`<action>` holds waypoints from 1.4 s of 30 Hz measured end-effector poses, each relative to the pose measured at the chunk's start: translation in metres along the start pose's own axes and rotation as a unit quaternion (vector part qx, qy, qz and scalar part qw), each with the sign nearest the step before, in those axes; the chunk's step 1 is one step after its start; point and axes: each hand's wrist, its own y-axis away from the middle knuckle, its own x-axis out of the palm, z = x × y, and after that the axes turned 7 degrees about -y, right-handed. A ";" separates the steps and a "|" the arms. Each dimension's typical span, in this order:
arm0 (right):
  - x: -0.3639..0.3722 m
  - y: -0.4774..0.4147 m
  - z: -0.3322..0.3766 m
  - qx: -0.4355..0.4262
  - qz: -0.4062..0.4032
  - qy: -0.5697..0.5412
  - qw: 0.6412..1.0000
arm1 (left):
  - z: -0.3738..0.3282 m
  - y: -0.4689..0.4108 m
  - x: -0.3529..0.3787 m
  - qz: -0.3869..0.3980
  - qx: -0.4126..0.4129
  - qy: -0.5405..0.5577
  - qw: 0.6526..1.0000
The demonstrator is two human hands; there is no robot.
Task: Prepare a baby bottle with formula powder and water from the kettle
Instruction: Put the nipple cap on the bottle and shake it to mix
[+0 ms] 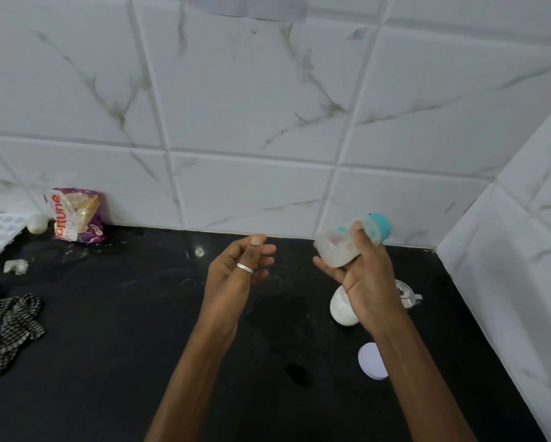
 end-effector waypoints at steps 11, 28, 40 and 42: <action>-0.001 -0.001 -0.002 0.017 0.006 0.055 0.998 | -0.001 -0.001 0.000 -0.016 -0.007 0.003 1.000; -0.002 -0.003 -0.008 0.023 0.023 0.011 0.999 | -0.001 0.000 -0.001 -0.013 -0.003 -0.001 1.000; -0.003 0.004 -0.012 0.028 0.076 0.125 0.989 | -0.002 0.001 -0.003 -0.014 -0.007 0.000 1.000; -0.005 0.008 -0.017 0.050 0.120 0.184 0.974 | -0.001 0.002 -0.002 -0.007 -0.006 -0.002 1.000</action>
